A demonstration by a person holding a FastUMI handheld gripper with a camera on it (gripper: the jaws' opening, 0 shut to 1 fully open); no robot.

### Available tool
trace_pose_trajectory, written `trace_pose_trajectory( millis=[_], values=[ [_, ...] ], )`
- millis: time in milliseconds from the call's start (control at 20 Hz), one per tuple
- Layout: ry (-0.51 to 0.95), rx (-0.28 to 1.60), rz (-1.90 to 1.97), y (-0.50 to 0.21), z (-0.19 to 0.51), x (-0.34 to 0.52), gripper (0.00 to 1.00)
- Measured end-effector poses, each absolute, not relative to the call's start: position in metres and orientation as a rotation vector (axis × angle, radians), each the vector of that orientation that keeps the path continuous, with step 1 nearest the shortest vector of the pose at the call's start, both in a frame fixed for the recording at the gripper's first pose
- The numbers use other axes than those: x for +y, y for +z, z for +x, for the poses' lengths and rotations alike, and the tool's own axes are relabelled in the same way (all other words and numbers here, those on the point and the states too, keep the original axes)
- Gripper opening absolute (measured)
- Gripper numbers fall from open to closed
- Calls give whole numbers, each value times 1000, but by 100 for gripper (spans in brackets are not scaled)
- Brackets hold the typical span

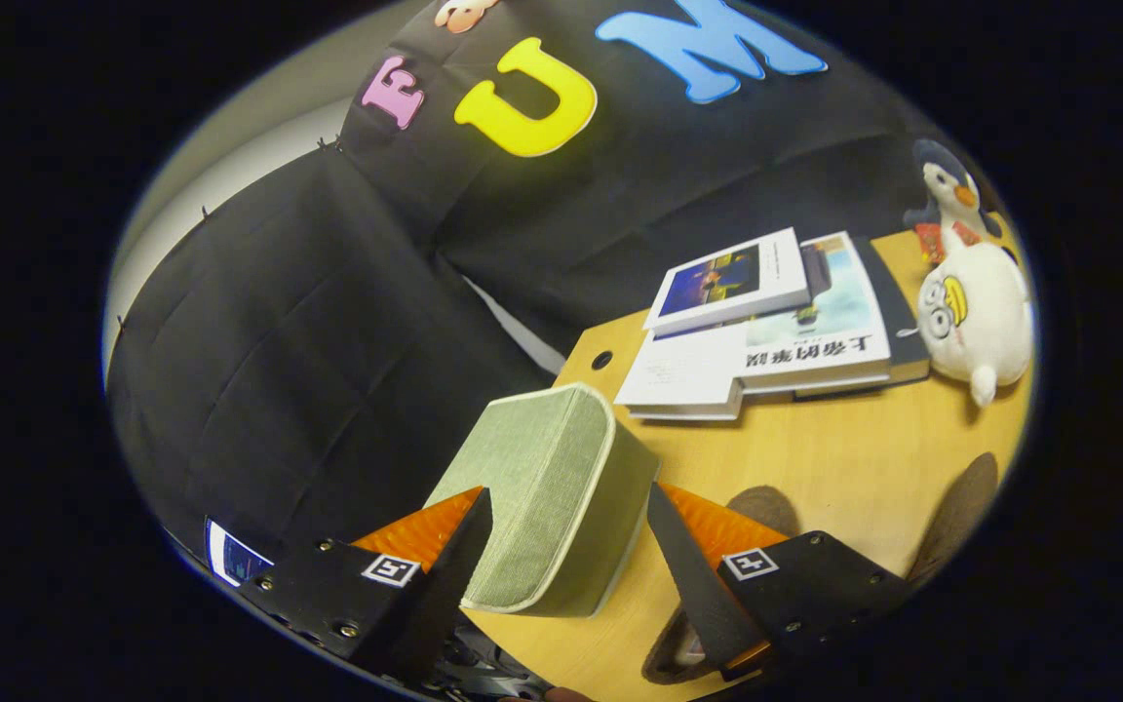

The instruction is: Open the storage box then place both shoes into the box .Put the left shoe in first, then the right shoe, with the right side of both shoes facing outward in a uniform manner.

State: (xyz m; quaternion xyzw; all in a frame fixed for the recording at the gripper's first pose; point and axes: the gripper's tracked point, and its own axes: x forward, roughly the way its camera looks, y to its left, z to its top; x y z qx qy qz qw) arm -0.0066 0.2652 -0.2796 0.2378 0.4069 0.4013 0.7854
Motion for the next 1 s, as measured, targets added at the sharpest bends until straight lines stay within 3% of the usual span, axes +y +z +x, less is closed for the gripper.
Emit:
trace_pose_trajectory(
  millis=[600, 850, 1000],
  values=[
    [1060, 1207, 873, -336, -53, 321, 97],
    [1067, 1280, 982, -335, -58, 333, 96],
    [1010, 1298, 1044, -331, -51, 332, 61]
  ],
)
